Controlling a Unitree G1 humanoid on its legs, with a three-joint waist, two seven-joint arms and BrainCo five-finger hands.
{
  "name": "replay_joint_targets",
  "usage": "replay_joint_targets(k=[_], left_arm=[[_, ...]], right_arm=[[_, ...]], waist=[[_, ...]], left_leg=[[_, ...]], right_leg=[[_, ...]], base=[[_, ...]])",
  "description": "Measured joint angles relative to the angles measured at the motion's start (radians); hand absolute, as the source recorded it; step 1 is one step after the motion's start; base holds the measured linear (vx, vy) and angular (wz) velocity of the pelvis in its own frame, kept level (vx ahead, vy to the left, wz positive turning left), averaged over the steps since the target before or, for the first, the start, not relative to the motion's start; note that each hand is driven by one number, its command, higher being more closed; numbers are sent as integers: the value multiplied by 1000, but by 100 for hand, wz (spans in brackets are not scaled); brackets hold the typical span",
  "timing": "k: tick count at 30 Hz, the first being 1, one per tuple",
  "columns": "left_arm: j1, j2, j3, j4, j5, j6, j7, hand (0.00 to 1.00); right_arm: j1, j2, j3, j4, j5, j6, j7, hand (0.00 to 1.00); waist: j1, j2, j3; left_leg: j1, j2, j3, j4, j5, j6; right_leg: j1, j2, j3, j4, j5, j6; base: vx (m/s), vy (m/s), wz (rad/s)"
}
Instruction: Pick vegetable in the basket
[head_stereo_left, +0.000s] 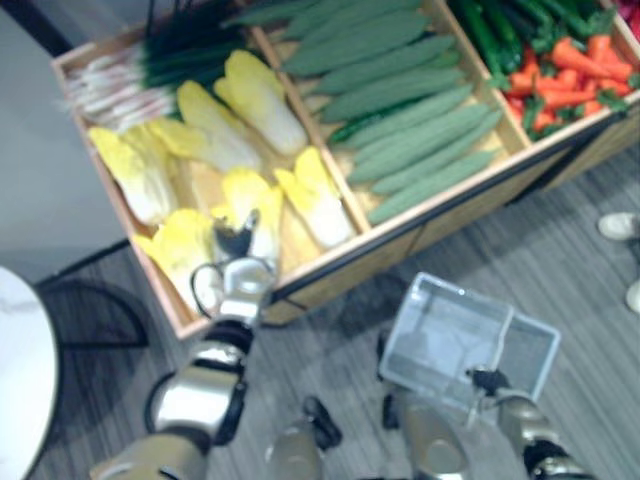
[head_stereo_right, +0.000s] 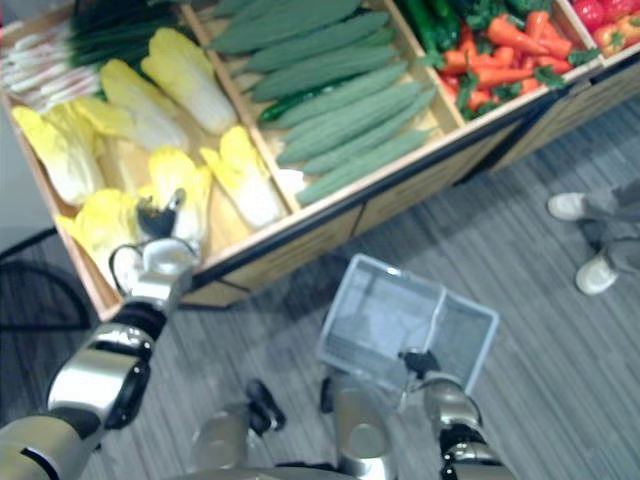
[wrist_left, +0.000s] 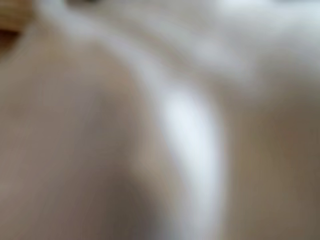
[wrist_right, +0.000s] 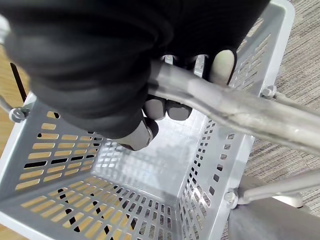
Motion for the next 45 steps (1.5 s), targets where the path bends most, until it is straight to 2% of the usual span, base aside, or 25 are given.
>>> replay_joint_targets(k=[2,3,7,13,16,19,23,28,29,30,31,32,33,35,39,40,41,42,43,44,45], left_arm=[[-19,4,-1,-1,-14,-1,0,100],[-25,5,-1,2,-22,1,-2,100],[-49,14,1,10,-33,9,-20,100],[-54,20,20,11,-35,5,-43,100],[-47,20,21,11,-35,-24,-40,100],[-45,25,22,-3,-35,-39,-29,100],[-43,12,19,-145,-35,-52,-38,100],[-11,13,39,-359,-34,-112,-43,100],[10,15,48,-390,-34,-127,-43,100],[47,15,53,-434,-34,-138,-42,100],[105,18,65,-490,-34,-147,-39,100],[140,17,70,-509,-33,-153,-34,100],[196,17,82,-536,-29,-160,-20,100],[231,13,83,-556,-6,-160,-5,100],[268,18,117,-674,157,-158,20,100],[277,23,125,-696,186,-157,25,100],[288,32,141,-725,222,-156,35,100],[309,36,164,-759,253,-150,38,100],[327,42,177,-782,262,-143,38,100],[367,61,215,-817,279,-134,37,100],[392,65,237,-825,287,-131,34,100]], right_arm=[[-13,-2,10,3,5,0,0,100],[-17,-1,19,3,6,0,0,100],[-42,-8,42,10,7,-1,0,100],[-64,-15,62,18,7,0,0,100],[-63,-11,72,14,7,-5,0,100],[-45,4,70,-4,7,-11,0,100],[22,24,23,-42,7,-33,1,100],[85,42,-53,-43,7,-36,5,100],[89,41,-65,-43,6,-33,5,100],[105,36,-82,-45,5,-25,5,100],[117,24,-82,-55,-1,-16,5,100],[125,14,-82,-55,-4,-12,5,100],[135,-5,-82,-48,-13,-4,4,100],[164,-13,-83,-51,-12,-8,-2,100],[293,13,-84,-110,-1,-53,-52,100],[309,16,-81,-127,-1,-59,-60,100],[336,21,-79,-161,-1,-74,-74,100],[361,25,-71,-202,-1,-80,-93,100],[360,25,-60,-221,-2,-82,-99,100],[354,26,-32,-249,-3,-84,-108,100],[360,34,-10,-269,-3,-87,-123,100]], waist=[[0,-18,10],[-1,-13,7],[-1,-27,14],[-4,-28,15],[-15,-30,16],[-21,-48,26],[-31,-51,28],[-40,-36,19],[-39,-28,15],[-28,-13,1],[-10,-1,-20],[1,15,-34],[17,44,-55],[24,58,-79],[25,16,-173],[26,13,-182],[26,12,-187],[25,25,-198],[28,37,-203],[30,44,-209],[29,31,-216]], left_leg=[[-15,-3,1,12,-2,5],[-20,-3,1,18,-3,7],[-36,-16,6,24,-7,14],[-45,-20,27,44,-19,25],[-37,-18,25,57,-27,27],[-10,-15,23,62,-34,29],[42,-7,28,75,-53,37],[166,-23,36,39,-58,37],[183,-34,15,43,-57,38],[184,-48,-53,74,-57,40],[166,-75,-183,112,-73,57],[169,-96,-265,97,-88,61],[188,-121,-384,46,-99,69],[231,-128,-374,-9,-111,72],[263,-160,-300,-66,-109,92],[270,-161,-288,-75,-108,94],[288,-160,-260,-85,-105,94],[289,-144,-225,-92,-101,93],[289,-131,-196,-104,-96,92],[299,-113,-141,-123,-88,83],[312,-115,-104,-118,-88,80]], right_leg=[[-11,-6,2,0,13,-2],[-14,-7,3,0,13,-2],[-31,-18,19,0,14,-2],[-50,-28,27,12,14,-2],[-46,-33,26,35,14,-2],[-13,-33,23,32,16,2],[52,-24,28,4,37,-3],[138,-6,76,3,32,-13],[151,1,97,3,29,-15],[163,9,136,3,25,-15],[168,0,181,3,23,-18],[169,6,207,3,22,-18],[182,21,261,3,23,-7],[193,32,297,2,37,13],[176,17,313,1,16,6],[173,17,310,1,14,3],[173,15,274,2,-1,-17],[159,15,178,5,-49,-77],[140,17,113,27,-68,-102],[94,2,-4,114,-72,-108],[86,-16,-95,182,-93,-95]], base=[[-37,75,5],[-24,74,-1],[-13,65,-4],[4,55,-8],[16,42,4],[41,34,3],[82,54,-8],[140,89,-30],[94,49,-57],[93,53,-89],[72,56,-100],[1,111,-134],[-86,108,-121],[-103,105,-81],[-33,94,-36],[24,52,-57],[52,29,-71],[62,25,-80],[80,20,-111],[201,-18,-122],[222,-41,-122]])
